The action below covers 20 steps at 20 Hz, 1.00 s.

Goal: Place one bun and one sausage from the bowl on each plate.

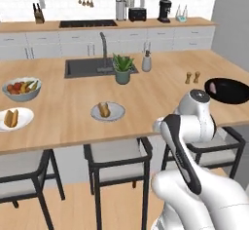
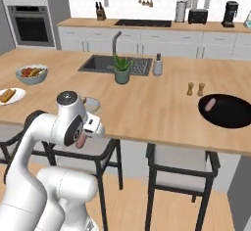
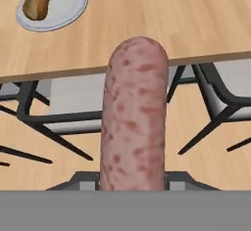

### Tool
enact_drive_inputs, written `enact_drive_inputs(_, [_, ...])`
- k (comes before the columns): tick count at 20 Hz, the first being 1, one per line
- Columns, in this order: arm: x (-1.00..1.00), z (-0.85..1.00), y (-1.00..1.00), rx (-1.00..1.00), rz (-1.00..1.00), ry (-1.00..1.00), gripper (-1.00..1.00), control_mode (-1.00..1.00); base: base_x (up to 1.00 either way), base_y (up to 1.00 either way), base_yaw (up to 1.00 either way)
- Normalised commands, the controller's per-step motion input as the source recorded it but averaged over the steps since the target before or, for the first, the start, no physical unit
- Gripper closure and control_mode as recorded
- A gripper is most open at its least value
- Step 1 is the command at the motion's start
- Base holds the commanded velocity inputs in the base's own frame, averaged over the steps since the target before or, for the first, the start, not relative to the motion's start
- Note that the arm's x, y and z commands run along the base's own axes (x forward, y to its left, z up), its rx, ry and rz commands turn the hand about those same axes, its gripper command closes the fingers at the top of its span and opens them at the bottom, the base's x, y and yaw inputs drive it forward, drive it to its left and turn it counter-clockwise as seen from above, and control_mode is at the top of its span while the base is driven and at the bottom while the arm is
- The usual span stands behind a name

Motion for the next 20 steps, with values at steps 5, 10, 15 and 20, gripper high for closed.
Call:
enact_drive_inputs(5, [0.0,0.0,0.0,0.0,0.0,0.0,1.0,1.0,0.29,0.89,-0.24])
enact_drive_inputs(10, [0.0,0.0,0.0,0.0,0.0,0.0,1.0,1.0,0.79,0.12,-0.02])
enact_drive_inputs(15, [0.0,0.0,0.0,0.0,0.0,0.0,1.0,1.0,0.62,0.0,0.0])
enact_drive_inputs(20, [0.0,0.0,0.0,0.0,0.0,0.0,1.0,1.0,0.07,0.0,0.0])
